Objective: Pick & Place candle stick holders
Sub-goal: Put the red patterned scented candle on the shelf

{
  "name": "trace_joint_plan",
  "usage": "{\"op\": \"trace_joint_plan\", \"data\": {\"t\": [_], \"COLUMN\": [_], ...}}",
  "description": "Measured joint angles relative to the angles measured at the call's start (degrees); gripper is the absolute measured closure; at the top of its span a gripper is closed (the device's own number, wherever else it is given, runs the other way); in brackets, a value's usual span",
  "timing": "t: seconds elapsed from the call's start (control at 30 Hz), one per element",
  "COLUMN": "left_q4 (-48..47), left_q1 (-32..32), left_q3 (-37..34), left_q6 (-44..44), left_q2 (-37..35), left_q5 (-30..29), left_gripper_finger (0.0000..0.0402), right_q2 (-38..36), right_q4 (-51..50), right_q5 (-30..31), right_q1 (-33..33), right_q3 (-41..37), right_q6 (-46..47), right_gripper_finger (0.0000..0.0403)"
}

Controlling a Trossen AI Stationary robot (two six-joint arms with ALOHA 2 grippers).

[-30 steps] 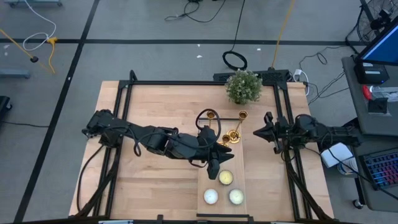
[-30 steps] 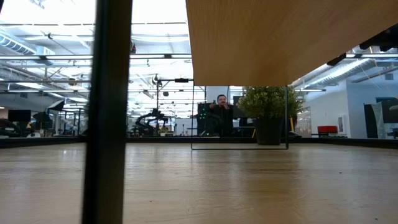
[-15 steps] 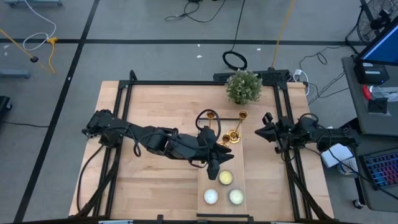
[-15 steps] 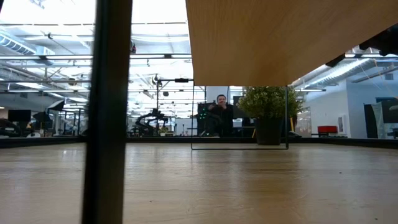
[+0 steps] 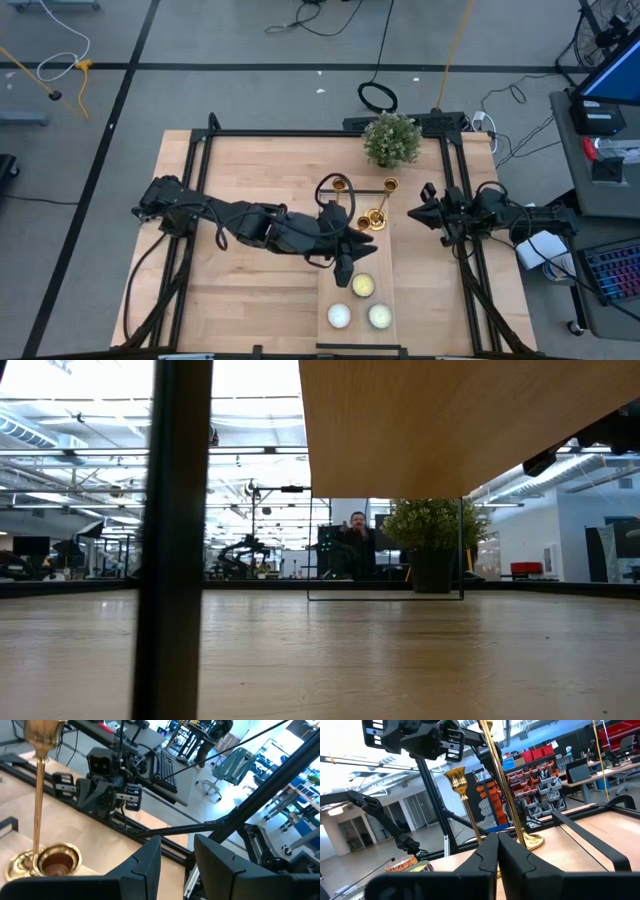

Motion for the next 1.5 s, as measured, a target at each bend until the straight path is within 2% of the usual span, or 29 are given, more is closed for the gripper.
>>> {"op": "trace_joint_plan", "data": {"t": [0.2, 0.27, 0.37, 0.43, 0.67, 0.97, 1.2, 1.5], "left_q4": [1.1, 1.4, 1.2, 0.0, -1.2, -4.9, -5.4, -5.7], "left_q1": [0.0, 0.0, -0.4, -0.9, -4.3, -15.3, -23.3, -26.5], "left_q3": [0.0, 0.0, 0.1, 0.1, 0.1, 0.0, 0.0, 0.0], "left_q6": [4.3, 5.7, 8.9, 10.9, 13.2, 16.3, 15.9, 12.9], "left_q2": [-0.9, -1.9, -3.5, -4.9, -7.7, -9.4, -9.5, -9.4], "left_q5": [0.0, 0.0, 0.5, 0.7, -3.2, -17.1, -24.1, -26.9], "left_gripper_finger": [0.029, 0.0316, 0.0376, 0.0392, 0.0398, 0.04, 0.04, 0.0401], "right_q2": [0.0, 0.0, 0.0, 0.1, 0.6, 0.6, 0.6, 0.6], "right_q4": [0.0, 0.0, 0.1, 0.1, 1.0, 0.9, 0.9, 0.9], "right_q5": [0.0, 0.0, 0.0, 0.0, 0.0, 0.0, 0.0, 0.0], "right_q1": [0.0, 0.0, 0.0, 0.0, 0.0, 0.0, 0.0, 0.0], "right_q3": [0.0, 0.0, 0.0, 0.0, -0.1, -0.1, -0.1, -0.1], "right_q6": [0.1, 0.1, 0.1, 0.1, 0.1, 0.1, 0.1, 0.1], "right_gripper_finger": [0.0393, 0.0392, 0.0392, 0.0393, 0.0395, 0.0394, 0.0399, 0.0399]}}
